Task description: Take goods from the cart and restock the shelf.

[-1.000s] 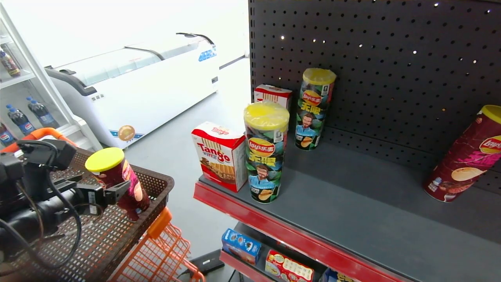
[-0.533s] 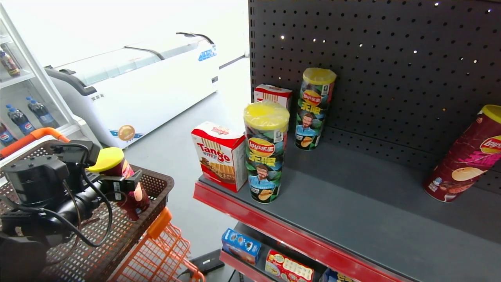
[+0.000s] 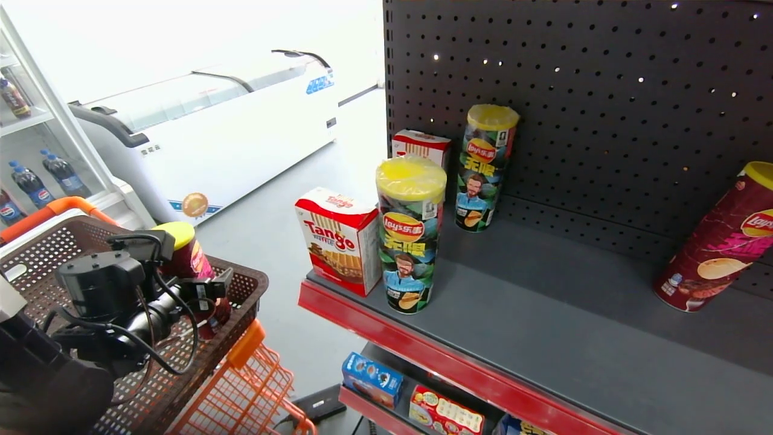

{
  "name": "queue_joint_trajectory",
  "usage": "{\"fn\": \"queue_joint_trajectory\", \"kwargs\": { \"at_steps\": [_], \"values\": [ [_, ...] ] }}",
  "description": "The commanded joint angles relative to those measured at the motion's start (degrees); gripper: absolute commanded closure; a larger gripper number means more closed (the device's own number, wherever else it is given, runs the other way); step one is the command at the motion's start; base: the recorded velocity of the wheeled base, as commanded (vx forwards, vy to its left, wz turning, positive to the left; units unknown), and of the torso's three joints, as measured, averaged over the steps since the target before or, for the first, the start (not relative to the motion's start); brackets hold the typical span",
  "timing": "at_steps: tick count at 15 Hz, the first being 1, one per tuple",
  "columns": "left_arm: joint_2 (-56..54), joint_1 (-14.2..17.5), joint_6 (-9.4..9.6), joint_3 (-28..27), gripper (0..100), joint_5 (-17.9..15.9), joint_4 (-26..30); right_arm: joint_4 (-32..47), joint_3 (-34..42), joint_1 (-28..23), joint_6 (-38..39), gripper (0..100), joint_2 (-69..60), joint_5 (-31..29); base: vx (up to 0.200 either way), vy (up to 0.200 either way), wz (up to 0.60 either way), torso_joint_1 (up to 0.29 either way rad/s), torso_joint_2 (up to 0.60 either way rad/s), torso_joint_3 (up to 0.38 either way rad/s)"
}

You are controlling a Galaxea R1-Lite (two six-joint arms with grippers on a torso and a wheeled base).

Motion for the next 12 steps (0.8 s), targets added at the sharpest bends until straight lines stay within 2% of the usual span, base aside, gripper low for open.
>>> {"fn": "queue_joint_trajectory", "kwargs": {
  "at_steps": [1,4,6,7,8,9,11,12],
  "values": [
    [2.1,0.1,-0.09,-1.2,100,0.0,-1.0,0.0,0.0,0.0,0.0,0,0.0,0.0,0.0,0.0,0.0,0.0,0.0,0.0],
    [2.2,0.1,0.09,-3.4,100,0.3,-0.5,0.0,0.0,0.0,0.0,0,0.0,0.0,0.0,0.0,0.0,0.0,0.0,0.0],
    [1.9,-0.1,1.05,-3.7,100,0.3,-1.0,0.0,0.0,0.0,0.0,0,0.0,0.0,0.0,0.0,0.0,0.0,0.0,0.0],
    [1.2,-1.0,2.28,-3.6,100,0.3,-0.9,0.0,0.0,0.0,0.0,0,0.0,0.0,0.0,0.0,0.0,0.0,0.0,0.0],
    [1.2,-1.0,2.28,-3.6,100,0.3,-0.9,0.0,0.0,0.0,0.0,0,0.0,0.0,0.0,0.0,0.0,0.0,0.0,0.0],
    [-4.5,-1.9,4.48,-3.3,100,0.3,0.2,0.0,0.0,0.0,0.0,0,0.0,0.0,0.0,0.0,0.0,0.0,0.0,0.0],
    [-10.2,-3.7,4.66,-4.1,100,0.1,5.0,0.0,0.0,0.0,0.0,0,0.0,0.0,0.0,0.0,0.0,0.0,0.0,0.0],
    [-16.1,-5.2,4.66,-4.8,100,-0.2,12.0,0.0,0.0,0.0,0.0,0,0.0,0.0,0.0,0.0,0.0,0.0,0.0,0.0]
  ]
}}
